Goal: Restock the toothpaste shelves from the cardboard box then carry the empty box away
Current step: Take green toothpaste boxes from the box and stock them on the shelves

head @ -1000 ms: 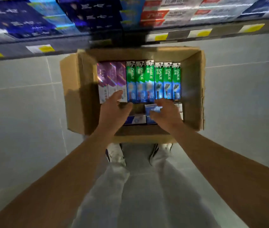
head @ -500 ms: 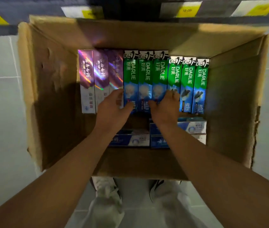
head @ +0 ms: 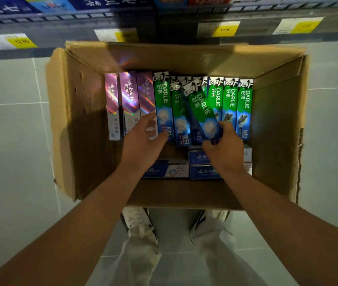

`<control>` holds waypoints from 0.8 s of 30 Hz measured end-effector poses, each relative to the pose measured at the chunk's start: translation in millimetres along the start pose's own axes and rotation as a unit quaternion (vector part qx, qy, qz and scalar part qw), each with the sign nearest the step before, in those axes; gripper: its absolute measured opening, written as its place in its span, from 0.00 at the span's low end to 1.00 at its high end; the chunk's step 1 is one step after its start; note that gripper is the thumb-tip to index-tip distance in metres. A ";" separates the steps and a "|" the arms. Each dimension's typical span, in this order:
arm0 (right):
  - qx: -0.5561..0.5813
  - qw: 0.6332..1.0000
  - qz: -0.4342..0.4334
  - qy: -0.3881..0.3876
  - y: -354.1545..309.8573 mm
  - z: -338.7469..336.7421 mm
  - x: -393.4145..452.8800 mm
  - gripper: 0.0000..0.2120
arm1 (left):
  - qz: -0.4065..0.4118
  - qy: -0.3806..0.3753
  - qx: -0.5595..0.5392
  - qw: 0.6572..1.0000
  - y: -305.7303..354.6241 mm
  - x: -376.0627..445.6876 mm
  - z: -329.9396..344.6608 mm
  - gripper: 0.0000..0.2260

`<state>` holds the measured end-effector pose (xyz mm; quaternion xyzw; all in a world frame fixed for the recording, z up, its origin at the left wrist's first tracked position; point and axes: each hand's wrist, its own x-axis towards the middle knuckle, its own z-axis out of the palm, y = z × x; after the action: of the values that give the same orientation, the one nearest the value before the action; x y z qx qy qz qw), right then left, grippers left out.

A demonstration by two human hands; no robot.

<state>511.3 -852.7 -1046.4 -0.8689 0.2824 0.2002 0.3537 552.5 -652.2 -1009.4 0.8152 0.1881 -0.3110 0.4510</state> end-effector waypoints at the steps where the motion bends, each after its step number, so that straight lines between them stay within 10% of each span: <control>1: -0.006 1.000 -0.025 -0.016 -0.5 -8.3 -7.2 0.27 | -0.008 -0.002 -0.023 1.000 4.9 -3.9 -2.5 0.27; 11: -0.020 0.973 -0.145 -0.177 -23.0 -30.4 -55.9 0.27 | -0.019 -0.090 -0.196 0.976 11.1 -31.0 -35.2 0.19; 24: -0.077 0.993 0.018 -0.089 -21.5 64.3 4.2 0.40 | 0.038 0.258 -0.132 0.956 -23.6 5.4 -75.5 0.14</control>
<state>518.6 -794.6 -1081.0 -0.8667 0.2494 0.3047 0.3062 568.2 -575.4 -997.5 0.8072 0.3064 -0.0453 0.5025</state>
